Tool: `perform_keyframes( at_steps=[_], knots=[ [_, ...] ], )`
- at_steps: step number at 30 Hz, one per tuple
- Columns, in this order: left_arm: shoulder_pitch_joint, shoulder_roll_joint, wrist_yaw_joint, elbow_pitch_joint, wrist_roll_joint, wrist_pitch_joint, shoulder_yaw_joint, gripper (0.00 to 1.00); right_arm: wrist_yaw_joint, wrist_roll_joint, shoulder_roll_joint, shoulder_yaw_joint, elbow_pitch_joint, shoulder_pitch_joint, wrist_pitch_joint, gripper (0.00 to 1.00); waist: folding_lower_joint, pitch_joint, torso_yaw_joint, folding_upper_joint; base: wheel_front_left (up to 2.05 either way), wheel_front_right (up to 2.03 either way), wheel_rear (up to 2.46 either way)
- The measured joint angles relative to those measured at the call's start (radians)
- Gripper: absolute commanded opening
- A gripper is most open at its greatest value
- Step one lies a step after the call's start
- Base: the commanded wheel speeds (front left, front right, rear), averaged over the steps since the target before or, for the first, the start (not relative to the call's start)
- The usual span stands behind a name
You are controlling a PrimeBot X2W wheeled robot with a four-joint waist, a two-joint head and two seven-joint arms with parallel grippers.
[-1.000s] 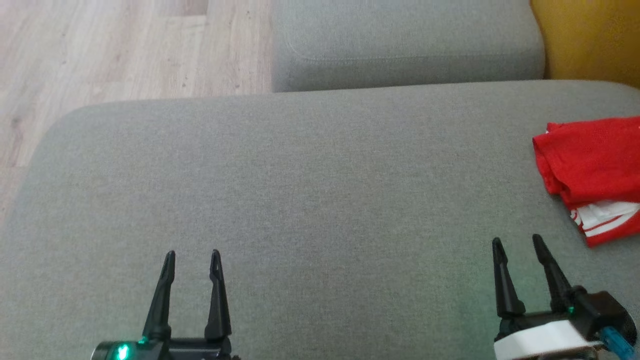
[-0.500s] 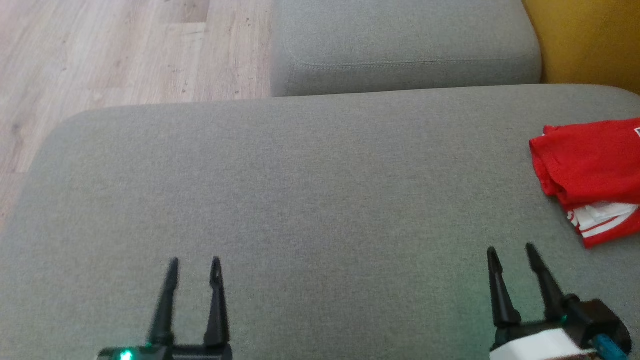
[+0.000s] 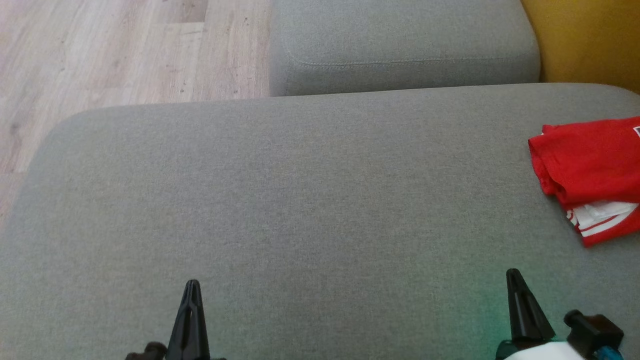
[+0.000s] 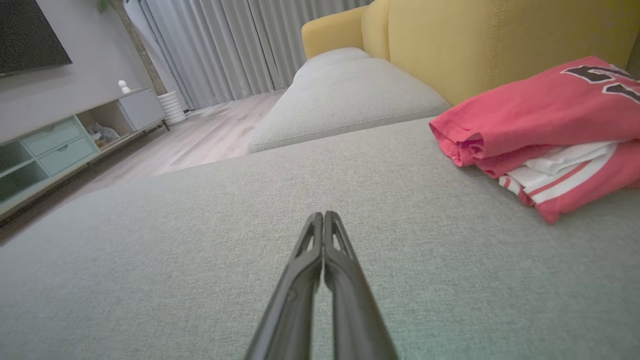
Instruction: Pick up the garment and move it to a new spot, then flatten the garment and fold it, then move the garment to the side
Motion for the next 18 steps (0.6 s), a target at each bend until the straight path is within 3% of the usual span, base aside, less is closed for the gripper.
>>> perform_keyframes(
  at_steps=[18],
  knots=[
    [-0.039,0.003,-0.039,0.044,-0.225,0.043,0.029,0.0,0.0,0.225,-0.001,-0.007,0.011,-0.029,0.041,0.0,0.0,0.003,-0.005,0.0,0.0,0.0,0.0]
  ],
)
